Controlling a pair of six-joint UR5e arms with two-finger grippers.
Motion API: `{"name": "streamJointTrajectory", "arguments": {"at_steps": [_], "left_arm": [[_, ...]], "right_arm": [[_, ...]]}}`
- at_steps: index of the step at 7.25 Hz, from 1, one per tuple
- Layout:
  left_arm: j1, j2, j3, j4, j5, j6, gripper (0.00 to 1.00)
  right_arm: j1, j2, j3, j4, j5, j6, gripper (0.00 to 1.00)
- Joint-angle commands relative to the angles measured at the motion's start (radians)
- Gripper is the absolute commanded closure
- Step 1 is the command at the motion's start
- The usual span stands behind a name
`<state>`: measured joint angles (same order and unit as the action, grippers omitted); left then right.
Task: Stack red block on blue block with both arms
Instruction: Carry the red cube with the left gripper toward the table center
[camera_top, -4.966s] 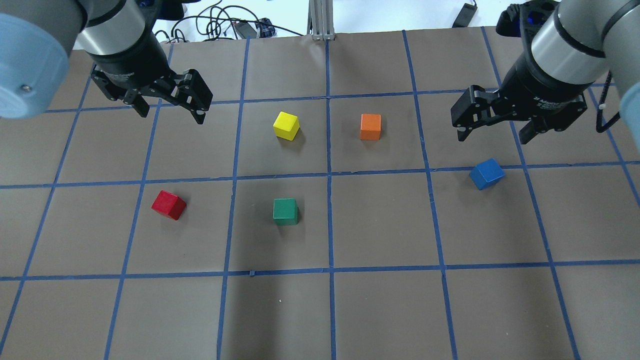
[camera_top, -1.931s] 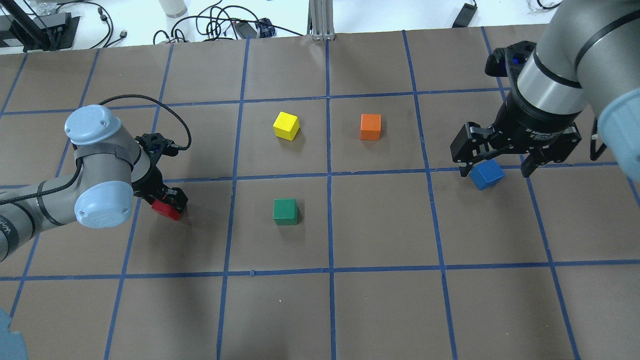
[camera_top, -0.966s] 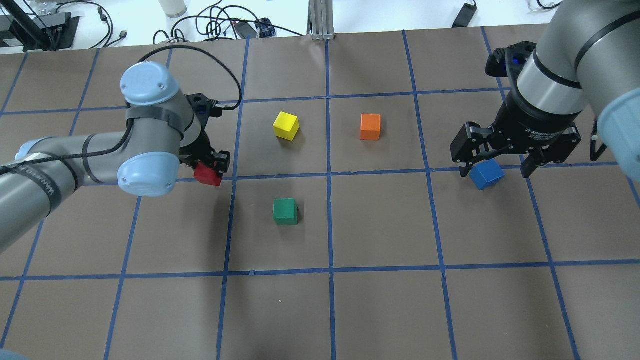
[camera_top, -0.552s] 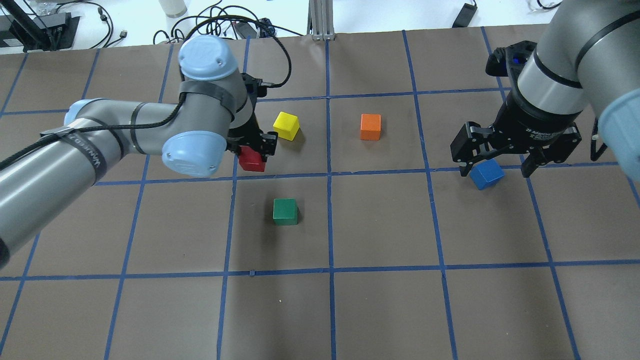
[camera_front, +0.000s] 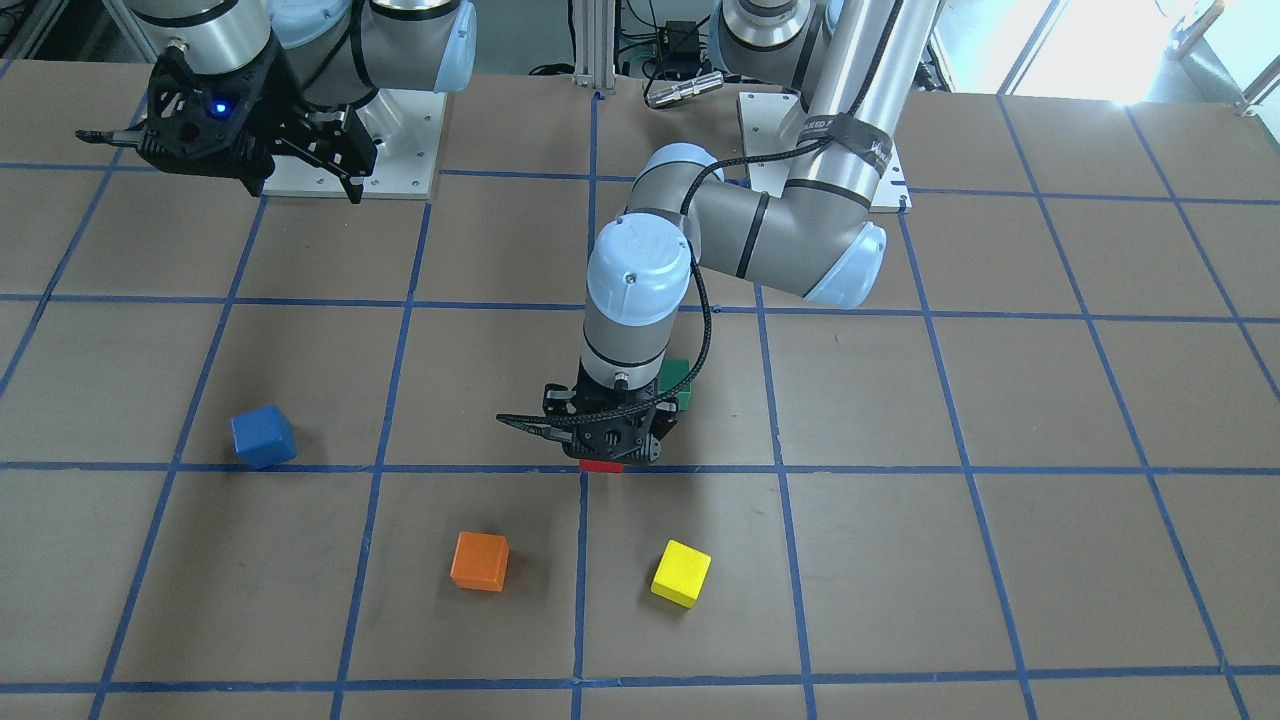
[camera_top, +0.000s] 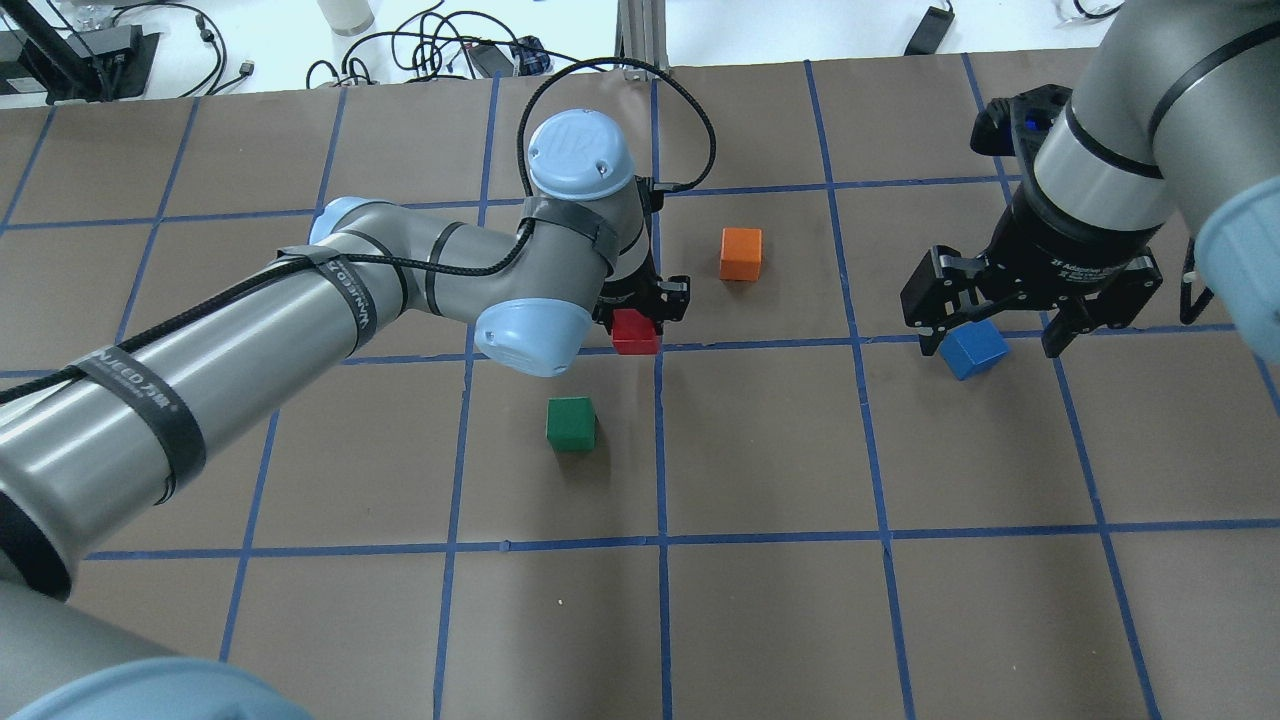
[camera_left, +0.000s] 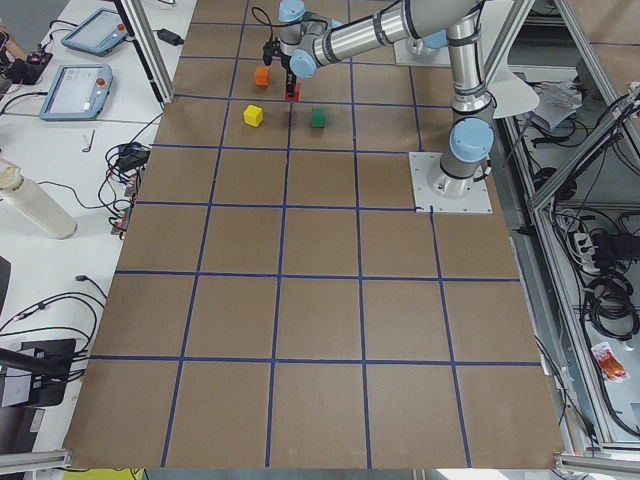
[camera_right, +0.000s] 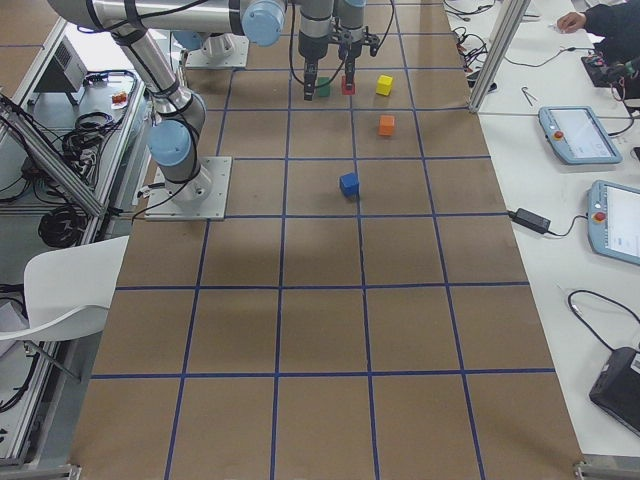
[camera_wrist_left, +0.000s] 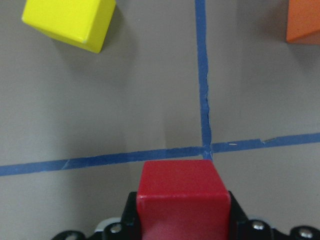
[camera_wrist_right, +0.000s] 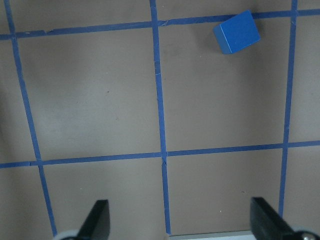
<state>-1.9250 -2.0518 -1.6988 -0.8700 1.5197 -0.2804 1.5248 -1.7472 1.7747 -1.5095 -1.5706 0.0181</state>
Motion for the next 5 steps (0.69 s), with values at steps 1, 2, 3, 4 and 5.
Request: {"name": "streamJointTrajectory", "arguments": {"at_steps": [1,2,3,4,5], "left_arm": [[-0.019,-0.065,0.001,0.06,-0.001,0.019,0.41],[-0.023,-0.071,0.001,0.074,-0.001,0.048,0.0],[-0.019,-0.055,0.005,0.074,-0.001,0.071,0.0],[-0.005,-0.018,0.014,0.057,0.001,0.073,0.0],[0.018,0.017,0.024,0.025,0.001,0.075,0.0]], "right_arm": [[-0.001,0.0,0.0,-0.005,0.0,-0.001,0.0],[-0.002,0.001,0.0,-0.014,0.0,-0.003,0.0],[-0.003,0.002,0.0,-0.014,0.0,-0.009,0.0],[-0.003,0.002,0.0,-0.017,0.003,-0.012,0.0],[-0.003,0.003,-0.001,-0.02,0.006,0.0,0.0]]}}
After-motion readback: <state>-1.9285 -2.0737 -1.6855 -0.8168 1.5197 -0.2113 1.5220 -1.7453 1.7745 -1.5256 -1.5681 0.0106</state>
